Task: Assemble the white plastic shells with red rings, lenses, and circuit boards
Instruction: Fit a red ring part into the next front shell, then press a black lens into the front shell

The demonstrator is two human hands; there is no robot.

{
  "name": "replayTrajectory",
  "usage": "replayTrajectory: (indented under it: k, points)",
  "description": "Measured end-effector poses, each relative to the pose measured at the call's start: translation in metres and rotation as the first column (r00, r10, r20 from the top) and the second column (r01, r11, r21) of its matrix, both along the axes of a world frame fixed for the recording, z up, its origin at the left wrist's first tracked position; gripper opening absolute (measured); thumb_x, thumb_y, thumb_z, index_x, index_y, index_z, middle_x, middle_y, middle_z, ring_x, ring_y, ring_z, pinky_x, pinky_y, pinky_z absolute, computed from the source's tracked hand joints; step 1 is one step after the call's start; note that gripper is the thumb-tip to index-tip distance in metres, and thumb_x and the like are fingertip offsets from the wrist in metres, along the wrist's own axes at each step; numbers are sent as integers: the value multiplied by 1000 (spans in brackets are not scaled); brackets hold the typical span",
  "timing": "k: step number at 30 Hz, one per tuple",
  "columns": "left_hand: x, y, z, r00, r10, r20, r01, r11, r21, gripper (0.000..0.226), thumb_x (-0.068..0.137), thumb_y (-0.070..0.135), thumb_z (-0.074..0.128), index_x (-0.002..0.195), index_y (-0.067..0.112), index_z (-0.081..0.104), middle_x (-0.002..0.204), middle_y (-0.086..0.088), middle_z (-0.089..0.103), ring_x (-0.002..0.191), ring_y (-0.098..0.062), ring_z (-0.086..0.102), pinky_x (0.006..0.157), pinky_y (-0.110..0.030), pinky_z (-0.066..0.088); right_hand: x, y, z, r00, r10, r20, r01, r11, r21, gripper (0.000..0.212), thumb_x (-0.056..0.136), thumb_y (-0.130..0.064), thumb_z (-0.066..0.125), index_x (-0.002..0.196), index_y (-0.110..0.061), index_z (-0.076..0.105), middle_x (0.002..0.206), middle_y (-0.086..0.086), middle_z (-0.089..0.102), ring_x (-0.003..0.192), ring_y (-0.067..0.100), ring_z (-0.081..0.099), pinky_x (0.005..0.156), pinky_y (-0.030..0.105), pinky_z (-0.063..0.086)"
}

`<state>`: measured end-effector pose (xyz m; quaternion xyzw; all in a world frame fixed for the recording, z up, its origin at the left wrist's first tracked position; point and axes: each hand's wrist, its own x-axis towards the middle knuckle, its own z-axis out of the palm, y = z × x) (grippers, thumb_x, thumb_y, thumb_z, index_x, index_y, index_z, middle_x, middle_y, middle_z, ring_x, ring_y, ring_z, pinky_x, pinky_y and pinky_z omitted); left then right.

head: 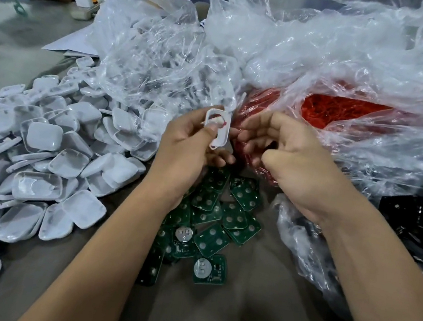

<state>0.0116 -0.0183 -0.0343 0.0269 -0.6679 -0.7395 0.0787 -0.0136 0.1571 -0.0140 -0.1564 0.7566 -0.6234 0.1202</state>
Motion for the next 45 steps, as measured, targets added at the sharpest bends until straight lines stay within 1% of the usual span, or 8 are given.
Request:
replayTrajectory:
  k: [4, 7, 14, 24, 29, 32, 39, 45]
  points:
    - [-1, -3, 0, 997, 69, 23, -70, 997, 23, 30, 102, -1, 48, 102, 15, 73, 86, -9, 78, 59, -22, 69, 52, -26, 53, 4, -2, 3, 1000, 30, 1, -30, 999, -31, 45, 94, 26, 41, 112, -8, 63, 111, 11, 69, 95, 12, 72, 90, 26, 59]
    - [0, -5, 1, 997, 75, 30, -76, 997, 14, 28, 103, -1, 49, 113, 13, 71, 93, -6, 76, 56, -23, 66, 51, -26, 54, 5, -6, 2, 999, 32, 35, -25, 985, -172, 31, 99, 22, 42, 115, -2, 53, 114, 17, 67, 99, 22, 77, 88, 28, 62]
    - [4, -5, 7, 996, 85, -38, -85, 996, 9, 30, 97, -8, 54, 109, 14, 71, 83, -5, 75, 50, -16, 62, 43, -21, 43, 8, -5, 5, 996, -4, 84, 29, 952, -305, 30, 97, 19, 54, 119, -1, 50, 106, 22, 75, 95, 30, 79, 82, 31, 64]
    - [4, -9, 7, 997, 51, -51, -54, 996, -69, 24, 90, -6, 66, 101, 13, 76, 89, -8, 76, 51, -16, 56, 45, -17, 43, 10, -3, 6, 998, -55, 37, 61, 979, -196, 23, 95, 8, 65, 115, -4, 63, 89, 15, 79, 82, 30, 80, 69, 30, 65]
    - [4, -8, 7, 999, 17, -44, -21, 995, -98, 30, 89, -8, 67, 104, 16, 78, 91, -8, 76, 54, -15, 55, 52, -22, 48, 6, -2, 3, 988, -136, -73, 121, 977, -177, 17, 91, 6, 73, 98, -10, 74, 93, 8, 80, 82, 24, 78, 63, 31, 64]
    - [4, -8, 6, 999, 22, -29, -26, 992, -126, 27, 89, -7, 69, 103, 14, 77, 91, -12, 76, 59, -18, 56, 55, -26, 50, 5, -2, 2, 982, -138, -131, 117, 981, -153, 20, 88, 2, 77, 94, -17, 80, 87, 5, 77, 62, 16, 66, 51, 23, 54]
    - [3, -7, 5, 1000, 26, 12, -25, 995, -101, 24, 95, 2, 63, 100, 19, 79, 87, -34, 67, 59, -30, 47, 50, -29, 33, 3, 0, -2, 994, -109, 17, 109, 953, -284, 11, 94, -6, 72, 96, -15, 79, 76, 12, 74, 51, 13, 55, 37, 20, 38]
    - [0, -8, 4, 997, 24, 74, -22, 999, -27, 31, 96, 4, 55, 97, 21, 82, 87, -35, 68, 67, -31, 47, 51, -30, 29, 3, 4, 2, 988, -88, 128, 127, 930, -345, 11, 97, -10, 67, 99, -2, 74, 78, 15, 74, 53, 13, 57, 40, 18, 41]
